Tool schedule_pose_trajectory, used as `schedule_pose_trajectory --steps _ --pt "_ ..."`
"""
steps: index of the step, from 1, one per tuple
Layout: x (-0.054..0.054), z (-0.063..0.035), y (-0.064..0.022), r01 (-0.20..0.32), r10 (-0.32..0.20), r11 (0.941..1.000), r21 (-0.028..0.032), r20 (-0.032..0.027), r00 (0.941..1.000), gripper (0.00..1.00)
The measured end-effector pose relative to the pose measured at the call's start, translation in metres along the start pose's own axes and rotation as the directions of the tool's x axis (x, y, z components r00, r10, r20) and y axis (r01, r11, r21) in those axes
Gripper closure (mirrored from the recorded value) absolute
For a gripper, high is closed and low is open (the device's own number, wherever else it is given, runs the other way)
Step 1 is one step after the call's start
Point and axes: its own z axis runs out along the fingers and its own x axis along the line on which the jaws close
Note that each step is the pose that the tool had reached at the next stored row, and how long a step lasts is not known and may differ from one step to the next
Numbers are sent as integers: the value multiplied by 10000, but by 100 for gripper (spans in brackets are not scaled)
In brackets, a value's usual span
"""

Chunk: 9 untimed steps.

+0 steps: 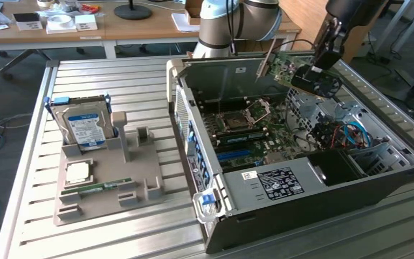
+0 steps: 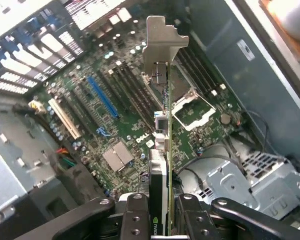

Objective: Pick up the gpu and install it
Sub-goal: 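Insert the gpu into the slot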

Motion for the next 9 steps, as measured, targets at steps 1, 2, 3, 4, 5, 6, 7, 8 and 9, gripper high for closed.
schedule_pose_trajectory --steps 1,2,3,4,5,6,7,8,9 --pt "0 2 0 172 -172 9999 -4 -12 9999 73" --pt "0 3 0 345 -345 9994 -8 -26 9994 73" --pt "0 5 0 515 -515 9987 -12 -37 9987 73" --pt "0 6 0 688 -688 9976 -16 -51 9976 73" --pt "0 8 0 849 -849 9964 -21 -62 9964 73" --pt "0 9 -1 1014 -1014 9948 -25 -75 9948 73" --pt "0 12 -1 1175 -1175 9931 -31 -86 9930 73" --pt "0 13 -1 1330 -1330 9911 -35 -98 9911 73" --pt "0 16 -1 1484 -1485 9889 -40 -109 9889 73"
